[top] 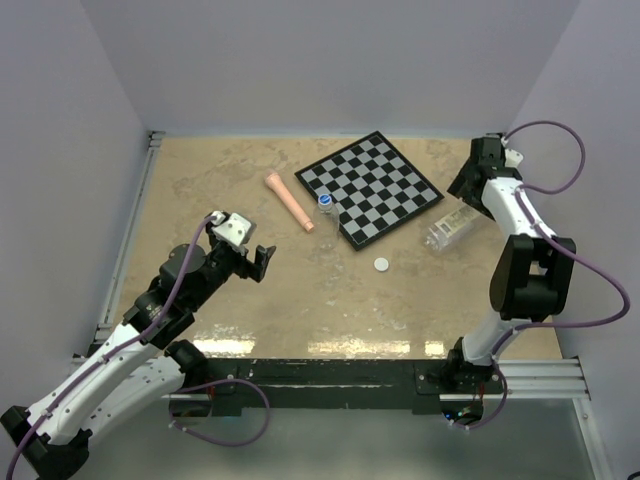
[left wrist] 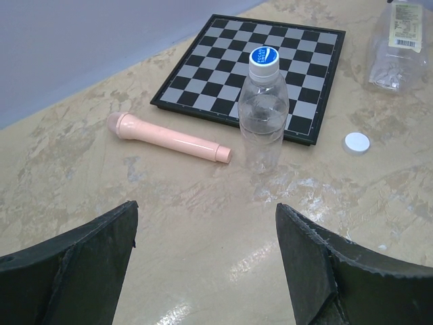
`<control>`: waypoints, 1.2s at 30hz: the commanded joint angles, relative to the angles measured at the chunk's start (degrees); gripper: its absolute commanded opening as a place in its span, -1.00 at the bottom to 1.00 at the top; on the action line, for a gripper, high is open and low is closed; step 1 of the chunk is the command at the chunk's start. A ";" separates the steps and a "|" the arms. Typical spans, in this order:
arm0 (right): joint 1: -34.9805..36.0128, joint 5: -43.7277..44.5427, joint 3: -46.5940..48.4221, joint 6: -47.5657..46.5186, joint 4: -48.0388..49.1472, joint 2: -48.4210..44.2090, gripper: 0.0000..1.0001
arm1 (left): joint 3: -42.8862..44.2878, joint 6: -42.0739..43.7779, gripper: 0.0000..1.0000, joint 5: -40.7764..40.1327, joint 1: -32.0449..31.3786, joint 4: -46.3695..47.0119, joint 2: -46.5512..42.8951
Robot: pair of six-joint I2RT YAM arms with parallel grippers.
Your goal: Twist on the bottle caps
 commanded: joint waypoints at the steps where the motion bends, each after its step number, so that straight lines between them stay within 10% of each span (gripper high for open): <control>1: -1.13 -3.09 -1.64 2.87 3.19 1.58 0.97 | -0.10 0.70 0.73 0.81 0.31 2.15 -0.42; 18: -1.22 -6.69 -5.33 3.14 3.63 4.84 0.77 | -0.10 0.79 0.73 0.98 0.31 2.15 -0.15; 29: -0.96 -6.42 -9.63 -1.08 3.80 -6.75 -0.19 | -0.01 0.79 0.73 1.77 0.49 2.23 0.37; 36: 1.06 -13.18 -13.33 -11.61 6.52 -21.86 -0.32 | 0.34 0.09 0.72 5.81 1.19 2.41 0.37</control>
